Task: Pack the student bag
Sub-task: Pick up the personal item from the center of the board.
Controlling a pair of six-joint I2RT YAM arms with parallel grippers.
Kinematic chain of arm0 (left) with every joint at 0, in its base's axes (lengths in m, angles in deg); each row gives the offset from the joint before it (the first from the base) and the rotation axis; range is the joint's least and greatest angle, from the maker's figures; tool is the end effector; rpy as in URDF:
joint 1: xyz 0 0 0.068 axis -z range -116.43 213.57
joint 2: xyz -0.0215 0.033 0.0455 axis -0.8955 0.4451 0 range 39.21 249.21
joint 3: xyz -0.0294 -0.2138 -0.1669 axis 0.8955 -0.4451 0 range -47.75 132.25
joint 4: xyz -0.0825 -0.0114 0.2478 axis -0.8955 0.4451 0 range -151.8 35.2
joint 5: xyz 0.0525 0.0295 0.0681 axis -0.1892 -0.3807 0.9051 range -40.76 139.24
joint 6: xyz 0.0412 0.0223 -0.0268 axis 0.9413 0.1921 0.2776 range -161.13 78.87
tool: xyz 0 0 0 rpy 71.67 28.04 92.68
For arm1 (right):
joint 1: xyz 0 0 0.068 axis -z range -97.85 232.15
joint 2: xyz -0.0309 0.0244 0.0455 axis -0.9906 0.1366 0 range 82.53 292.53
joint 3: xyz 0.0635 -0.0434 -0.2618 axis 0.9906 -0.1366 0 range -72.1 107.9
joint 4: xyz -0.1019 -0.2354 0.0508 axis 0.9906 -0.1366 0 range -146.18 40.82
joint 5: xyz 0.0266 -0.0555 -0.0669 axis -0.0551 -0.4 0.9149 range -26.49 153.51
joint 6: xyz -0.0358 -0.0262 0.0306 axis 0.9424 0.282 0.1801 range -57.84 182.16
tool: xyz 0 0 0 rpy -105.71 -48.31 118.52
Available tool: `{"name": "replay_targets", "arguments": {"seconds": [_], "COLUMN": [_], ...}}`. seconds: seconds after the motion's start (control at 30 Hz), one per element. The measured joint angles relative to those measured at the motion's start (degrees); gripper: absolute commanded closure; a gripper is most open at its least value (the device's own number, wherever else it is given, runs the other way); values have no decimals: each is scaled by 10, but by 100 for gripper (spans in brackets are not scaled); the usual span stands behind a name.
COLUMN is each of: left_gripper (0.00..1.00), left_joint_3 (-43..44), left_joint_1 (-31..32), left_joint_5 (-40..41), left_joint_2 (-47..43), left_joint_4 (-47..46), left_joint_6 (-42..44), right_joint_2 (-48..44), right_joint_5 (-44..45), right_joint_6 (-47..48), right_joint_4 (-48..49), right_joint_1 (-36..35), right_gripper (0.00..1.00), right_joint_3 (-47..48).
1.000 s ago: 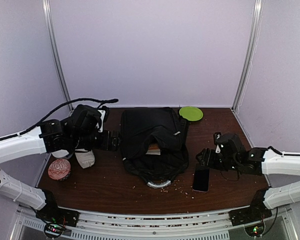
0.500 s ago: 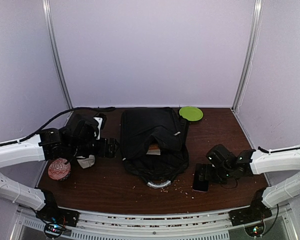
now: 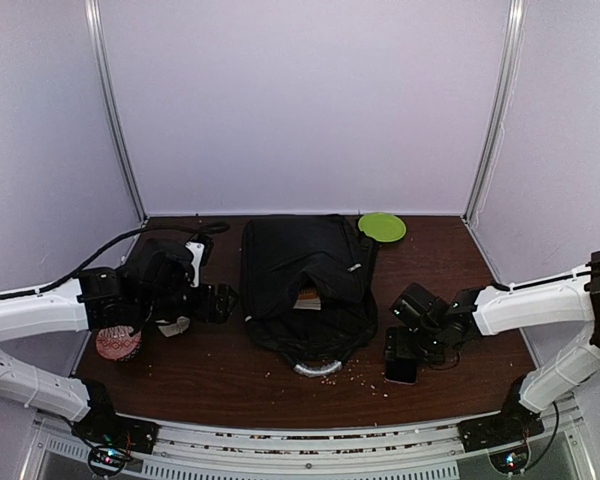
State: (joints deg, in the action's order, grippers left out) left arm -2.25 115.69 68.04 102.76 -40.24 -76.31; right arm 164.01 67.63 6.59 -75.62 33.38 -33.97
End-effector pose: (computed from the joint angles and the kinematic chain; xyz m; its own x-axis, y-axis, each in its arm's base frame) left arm 0.1545 -0.1798 0.2623 -0.6626 -0.0367 -0.7481 0.2605 0.9252 -0.2761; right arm 0.1588 0.1773 0.1473 -0.9549 0.1586 -0.2510 0.0953 0.9643 0.2469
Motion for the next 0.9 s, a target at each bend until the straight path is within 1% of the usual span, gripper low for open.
{"name": "replay_targets", "arguments": {"seconds": [0.13, 0.43, 0.53, 0.67, 0.9], "left_gripper": [11, 12, 12, 12, 12], "left_joint_3": [-7, -29, -31, -38, -40], "left_joint_1": [0, 0, 0, 0, 0], "left_joint_5": [-10, -26, -29, -32, -37], "left_joint_2": [2, 7, 7, 10, 27], "left_joint_4": [-15, -37, -44, -57, -65], "left_joint_6": [2, 1, 1, -3, -6], "right_joint_2": [13, 52, 66, 78, 64], "right_joint_5": [6, 25, 32, 50, 44], "right_joint_6": [1, 16, 27, 44, 63], "right_joint_4": [-10, -39, -47, -67, -106], "right_joint_1": [-2, -13, -20, -50, -121], "right_gripper": [15, 26, 29, 30, 31], "right_joint_3": [11, 44, 60, 76, 75]}}
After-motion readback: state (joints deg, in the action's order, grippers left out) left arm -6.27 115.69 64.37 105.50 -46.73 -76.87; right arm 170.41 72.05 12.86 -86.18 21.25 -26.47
